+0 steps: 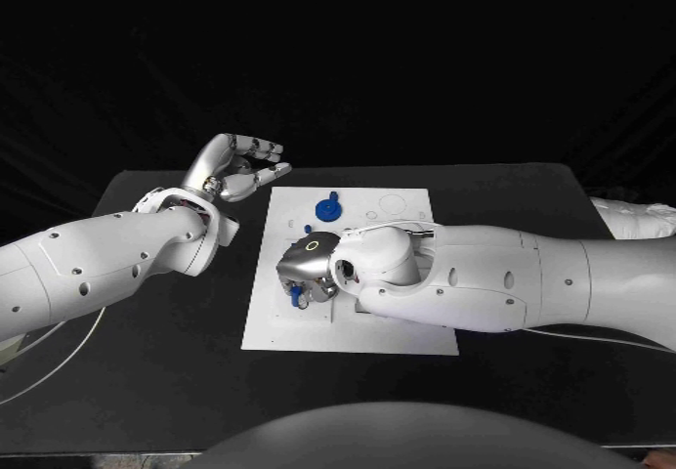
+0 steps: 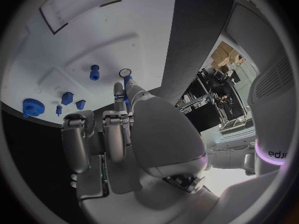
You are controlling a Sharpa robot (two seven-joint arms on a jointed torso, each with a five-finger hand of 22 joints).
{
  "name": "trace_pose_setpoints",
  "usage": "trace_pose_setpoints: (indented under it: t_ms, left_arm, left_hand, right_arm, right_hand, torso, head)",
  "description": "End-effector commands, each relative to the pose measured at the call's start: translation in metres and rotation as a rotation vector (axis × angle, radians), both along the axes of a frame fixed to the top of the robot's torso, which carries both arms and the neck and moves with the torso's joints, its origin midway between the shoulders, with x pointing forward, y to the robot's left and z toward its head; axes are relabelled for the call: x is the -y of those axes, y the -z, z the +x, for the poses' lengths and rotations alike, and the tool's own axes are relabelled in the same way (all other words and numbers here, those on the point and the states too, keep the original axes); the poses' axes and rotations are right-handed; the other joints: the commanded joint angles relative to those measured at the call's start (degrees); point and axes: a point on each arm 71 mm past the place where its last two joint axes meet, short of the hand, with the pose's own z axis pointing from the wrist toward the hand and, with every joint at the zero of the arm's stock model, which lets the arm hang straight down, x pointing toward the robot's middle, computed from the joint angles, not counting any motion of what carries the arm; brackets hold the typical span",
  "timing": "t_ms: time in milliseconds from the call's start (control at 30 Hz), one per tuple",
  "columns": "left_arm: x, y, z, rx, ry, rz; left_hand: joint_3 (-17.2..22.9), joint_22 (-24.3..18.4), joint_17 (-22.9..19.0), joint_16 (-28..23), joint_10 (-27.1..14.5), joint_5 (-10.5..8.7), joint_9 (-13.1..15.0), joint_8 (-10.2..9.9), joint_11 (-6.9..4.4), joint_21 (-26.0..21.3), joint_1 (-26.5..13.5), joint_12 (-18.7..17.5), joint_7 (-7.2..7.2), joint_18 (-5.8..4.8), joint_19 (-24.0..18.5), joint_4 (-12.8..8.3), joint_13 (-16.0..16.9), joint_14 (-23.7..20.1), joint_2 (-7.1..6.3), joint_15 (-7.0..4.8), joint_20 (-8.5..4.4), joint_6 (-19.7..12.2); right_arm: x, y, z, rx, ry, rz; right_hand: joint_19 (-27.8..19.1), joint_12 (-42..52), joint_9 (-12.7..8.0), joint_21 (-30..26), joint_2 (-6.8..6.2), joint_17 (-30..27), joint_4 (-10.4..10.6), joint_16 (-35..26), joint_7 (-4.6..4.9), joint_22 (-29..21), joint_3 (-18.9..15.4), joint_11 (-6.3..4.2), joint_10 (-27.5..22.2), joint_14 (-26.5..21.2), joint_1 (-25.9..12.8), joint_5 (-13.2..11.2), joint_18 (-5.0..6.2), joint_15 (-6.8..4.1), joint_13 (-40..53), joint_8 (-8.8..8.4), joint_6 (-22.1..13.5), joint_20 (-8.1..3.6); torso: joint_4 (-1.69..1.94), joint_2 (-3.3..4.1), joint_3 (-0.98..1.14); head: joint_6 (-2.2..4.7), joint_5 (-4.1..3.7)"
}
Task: Assemble the parts on the task board
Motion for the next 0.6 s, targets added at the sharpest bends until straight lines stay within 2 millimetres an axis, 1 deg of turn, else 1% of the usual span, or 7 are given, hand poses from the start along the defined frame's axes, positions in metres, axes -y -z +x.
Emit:
trace_pose_setpoints:
  t_ms: [33, 600]
  left_arm:
    - [0.0023, -0.0009, -0.0005, 0.005, 0.015, 0.0]
    - [0.001, -0.0007, 0.0006, 0.006, 0.011, 0.003]
  left_hand:
    - [-0.3, 15.1, 8.3, -0.3, 0.1, 0.18, -0.1, -0.2, -0.22, 0.1, 0.4, 0.1, 0.0, -0.43, 6.0, -0.1, 0.0, 3.6, -0.01, -0.23, -0.53, 0.1]
    - [-0.4, 15.1, 8.3, -0.3, 0.1, 0.22, -0.1, -0.3, -0.21, 0.1, 0.4, 0.0, 0.01, -0.43, 6.0, -0.1, 0.0, 3.6, 0.06, -0.22, -0.53, 0.1]
  right_arm:
    - [0.0015, 0.0019, 0.0002, 0.007, -0.002, -0.043]
    - [0.004, -0.0001, 0.0008, -0.014, -0.008, -0.054]
  right_hand:
    - [6.1, -0.2, 0.1, 0.3, 0.45, 15.1, -0.1, 0.2, -0.01, 15.1, 0.3, 0.05, -0.5, 6.0, 0.3, 0.2, -0.4, -0.01, -0.1, 0.22, 0.4, 0.07]
    - [6.1, -0.3, 0.1, 0.3, 0.38, 15.1, -0.1, 0.2, -0.07, 15.1, 0.3, 0.02, -0.7, 6.0, 0.3, 0.2, -0.4, -0.04, -0.1, 0.15, 0.3, 0.05]
  torso:
    - [0.04, 0.06, 0.03]
    - [0.03, -0.01, 0.02]
  head:
    - [0.01, 0.01]
    - [0.01, -0.14]
